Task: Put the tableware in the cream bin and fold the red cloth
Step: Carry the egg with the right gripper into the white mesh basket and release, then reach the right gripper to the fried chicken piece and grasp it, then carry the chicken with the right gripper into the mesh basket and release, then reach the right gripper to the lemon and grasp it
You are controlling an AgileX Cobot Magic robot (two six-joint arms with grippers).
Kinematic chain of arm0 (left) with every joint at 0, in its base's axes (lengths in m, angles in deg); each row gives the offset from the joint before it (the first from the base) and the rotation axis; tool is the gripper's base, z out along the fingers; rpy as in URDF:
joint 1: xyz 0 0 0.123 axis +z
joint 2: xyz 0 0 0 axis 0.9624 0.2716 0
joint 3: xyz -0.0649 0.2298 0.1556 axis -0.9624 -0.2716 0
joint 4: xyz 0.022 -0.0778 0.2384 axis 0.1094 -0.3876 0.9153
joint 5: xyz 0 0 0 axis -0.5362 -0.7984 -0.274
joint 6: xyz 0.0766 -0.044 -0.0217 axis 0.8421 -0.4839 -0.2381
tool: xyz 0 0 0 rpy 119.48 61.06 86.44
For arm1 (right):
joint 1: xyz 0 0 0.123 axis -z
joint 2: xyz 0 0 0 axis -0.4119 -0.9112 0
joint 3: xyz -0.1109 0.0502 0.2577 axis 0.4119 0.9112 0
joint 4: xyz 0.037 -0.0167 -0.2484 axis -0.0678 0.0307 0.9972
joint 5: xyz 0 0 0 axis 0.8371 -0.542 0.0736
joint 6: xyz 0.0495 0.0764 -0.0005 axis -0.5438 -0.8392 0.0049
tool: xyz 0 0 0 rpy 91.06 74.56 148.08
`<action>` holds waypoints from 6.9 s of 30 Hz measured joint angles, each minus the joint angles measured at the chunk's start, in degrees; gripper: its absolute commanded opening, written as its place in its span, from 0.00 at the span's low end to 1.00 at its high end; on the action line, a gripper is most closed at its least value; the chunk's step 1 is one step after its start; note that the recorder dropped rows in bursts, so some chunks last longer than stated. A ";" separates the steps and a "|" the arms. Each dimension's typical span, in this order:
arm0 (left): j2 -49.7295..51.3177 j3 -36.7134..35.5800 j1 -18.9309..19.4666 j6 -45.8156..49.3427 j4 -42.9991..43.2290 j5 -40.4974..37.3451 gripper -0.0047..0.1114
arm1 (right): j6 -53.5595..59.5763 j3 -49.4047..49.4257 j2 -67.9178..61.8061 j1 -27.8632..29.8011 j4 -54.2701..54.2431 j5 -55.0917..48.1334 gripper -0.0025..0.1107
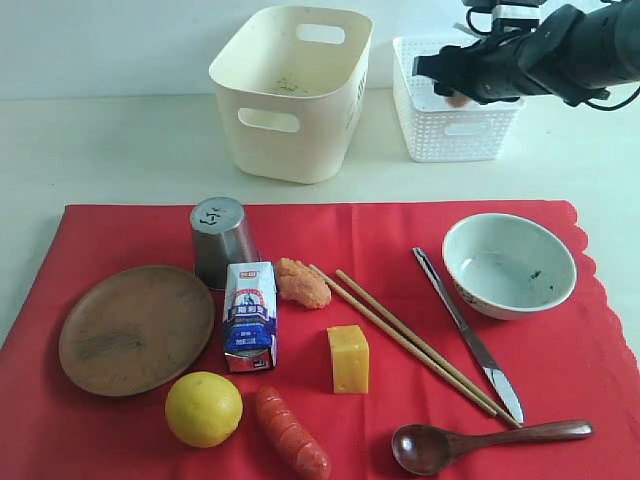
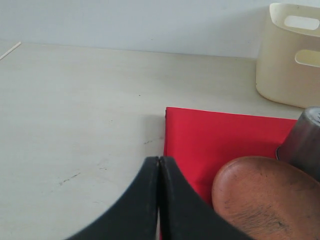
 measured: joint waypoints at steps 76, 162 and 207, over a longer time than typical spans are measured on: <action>0.00 0.00 0.00 0.00 0.00 0.00 0.05 | 15.16 9.07 2.03 -25.23 17.96 -31.06 0.16; 0.00 0.00 0.00 0.00 0.00 0.00 0.05 | -24.04 -4.81 -2.53 -1.51 28.56 -0.82 0.73; 0.00 0.00 0.00 0.00 0.00 0.00 0.05 | -19.75 15.95 25.39 -26.36 23.34 -34.83 0.03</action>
